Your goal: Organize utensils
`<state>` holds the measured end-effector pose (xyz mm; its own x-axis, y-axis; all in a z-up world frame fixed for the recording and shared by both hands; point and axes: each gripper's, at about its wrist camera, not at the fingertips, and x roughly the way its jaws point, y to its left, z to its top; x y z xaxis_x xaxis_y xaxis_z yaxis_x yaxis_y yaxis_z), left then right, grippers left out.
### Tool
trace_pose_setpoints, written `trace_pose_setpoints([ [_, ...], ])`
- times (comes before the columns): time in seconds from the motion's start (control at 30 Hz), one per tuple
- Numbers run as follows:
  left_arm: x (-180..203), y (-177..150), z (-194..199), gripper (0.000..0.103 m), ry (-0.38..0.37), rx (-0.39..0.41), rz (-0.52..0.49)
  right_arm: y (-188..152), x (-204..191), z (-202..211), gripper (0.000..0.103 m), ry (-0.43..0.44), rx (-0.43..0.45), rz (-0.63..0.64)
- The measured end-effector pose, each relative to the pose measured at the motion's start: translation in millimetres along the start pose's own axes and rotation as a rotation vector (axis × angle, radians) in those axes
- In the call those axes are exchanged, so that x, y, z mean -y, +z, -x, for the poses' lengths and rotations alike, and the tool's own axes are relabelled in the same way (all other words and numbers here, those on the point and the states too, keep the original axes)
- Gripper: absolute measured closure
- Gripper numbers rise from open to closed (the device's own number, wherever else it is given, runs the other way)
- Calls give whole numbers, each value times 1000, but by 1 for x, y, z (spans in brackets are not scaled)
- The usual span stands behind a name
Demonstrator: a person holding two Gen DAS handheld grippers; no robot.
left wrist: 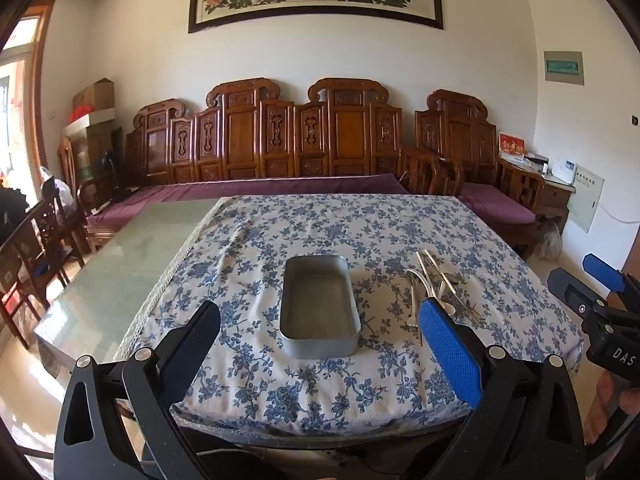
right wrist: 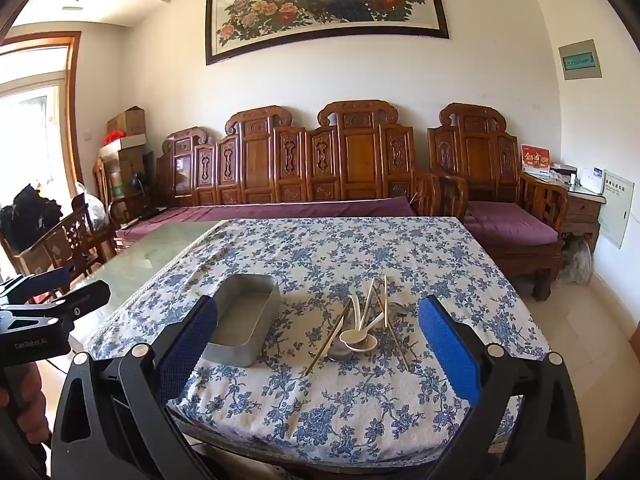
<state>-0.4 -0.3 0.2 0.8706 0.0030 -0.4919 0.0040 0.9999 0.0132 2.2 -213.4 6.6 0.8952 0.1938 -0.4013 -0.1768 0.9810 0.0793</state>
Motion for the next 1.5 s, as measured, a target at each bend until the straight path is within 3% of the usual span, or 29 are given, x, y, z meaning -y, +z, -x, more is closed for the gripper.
trace_pose_setpoints([
  [1.5,7,9,12,7,-2,18,-6,8,-3,10,2,13,19,0],
])
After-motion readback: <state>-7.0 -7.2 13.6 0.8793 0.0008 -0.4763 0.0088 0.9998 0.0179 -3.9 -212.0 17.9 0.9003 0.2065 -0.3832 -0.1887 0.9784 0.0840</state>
